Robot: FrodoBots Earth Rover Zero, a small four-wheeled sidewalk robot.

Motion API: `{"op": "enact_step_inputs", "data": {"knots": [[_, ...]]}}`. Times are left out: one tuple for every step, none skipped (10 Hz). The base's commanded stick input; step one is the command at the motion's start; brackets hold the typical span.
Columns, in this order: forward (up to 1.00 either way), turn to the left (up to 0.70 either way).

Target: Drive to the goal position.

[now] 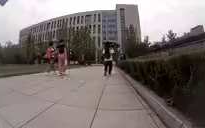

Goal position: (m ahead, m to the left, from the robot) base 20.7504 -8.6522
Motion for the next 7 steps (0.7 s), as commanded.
{"op": "enact_step_inputs", "data": {"knots": [[0.45,0.00],[0.45,0.04],[0.45,0.19],[0.45,0.26],[0.45,0.15],[0.45,0.00],[0.54,0.00]]}}
